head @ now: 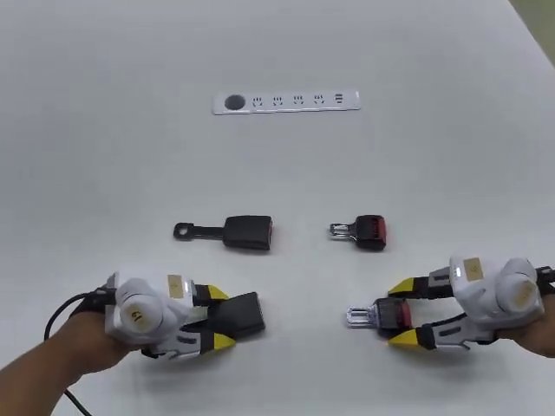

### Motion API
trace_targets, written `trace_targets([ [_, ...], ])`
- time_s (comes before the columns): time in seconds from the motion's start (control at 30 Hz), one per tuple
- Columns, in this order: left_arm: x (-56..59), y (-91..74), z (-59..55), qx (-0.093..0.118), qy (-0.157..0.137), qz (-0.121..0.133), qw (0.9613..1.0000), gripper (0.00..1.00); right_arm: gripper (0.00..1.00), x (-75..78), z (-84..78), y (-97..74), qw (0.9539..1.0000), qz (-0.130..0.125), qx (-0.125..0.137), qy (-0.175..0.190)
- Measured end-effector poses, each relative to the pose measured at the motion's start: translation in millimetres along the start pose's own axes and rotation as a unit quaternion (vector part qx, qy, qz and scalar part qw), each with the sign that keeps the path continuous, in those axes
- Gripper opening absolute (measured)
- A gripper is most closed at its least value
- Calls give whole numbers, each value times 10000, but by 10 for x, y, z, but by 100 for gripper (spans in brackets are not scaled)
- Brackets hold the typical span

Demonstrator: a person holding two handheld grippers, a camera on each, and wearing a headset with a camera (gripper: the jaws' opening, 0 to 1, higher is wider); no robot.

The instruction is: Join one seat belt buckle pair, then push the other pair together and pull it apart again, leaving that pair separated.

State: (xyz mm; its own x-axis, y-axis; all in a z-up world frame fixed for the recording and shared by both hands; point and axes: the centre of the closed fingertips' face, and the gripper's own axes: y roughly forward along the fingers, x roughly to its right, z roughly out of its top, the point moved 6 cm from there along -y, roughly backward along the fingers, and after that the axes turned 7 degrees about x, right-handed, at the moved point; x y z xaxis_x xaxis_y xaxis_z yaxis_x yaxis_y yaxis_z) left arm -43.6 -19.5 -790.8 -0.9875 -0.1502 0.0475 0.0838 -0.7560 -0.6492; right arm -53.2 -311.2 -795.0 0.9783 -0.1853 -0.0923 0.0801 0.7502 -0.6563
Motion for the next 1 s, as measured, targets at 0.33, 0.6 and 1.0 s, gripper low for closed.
trace_targets([
  [0.33, -24, 8, 3, -144, 410, -330, 9985, 34, 35, 5, -7, -6, 9999, 88, 100, -23],
  [0.6, -55, 24, 21, -299, 621, -561, 9960, 34, 35, 14, -27, -23, 9996, 160, 232, -7],
  [1.0, -46, 33, 30, -338, 633, -612, 9955, 34, 35, -21, 0, -23, 9986, 136, 508, 54],
])
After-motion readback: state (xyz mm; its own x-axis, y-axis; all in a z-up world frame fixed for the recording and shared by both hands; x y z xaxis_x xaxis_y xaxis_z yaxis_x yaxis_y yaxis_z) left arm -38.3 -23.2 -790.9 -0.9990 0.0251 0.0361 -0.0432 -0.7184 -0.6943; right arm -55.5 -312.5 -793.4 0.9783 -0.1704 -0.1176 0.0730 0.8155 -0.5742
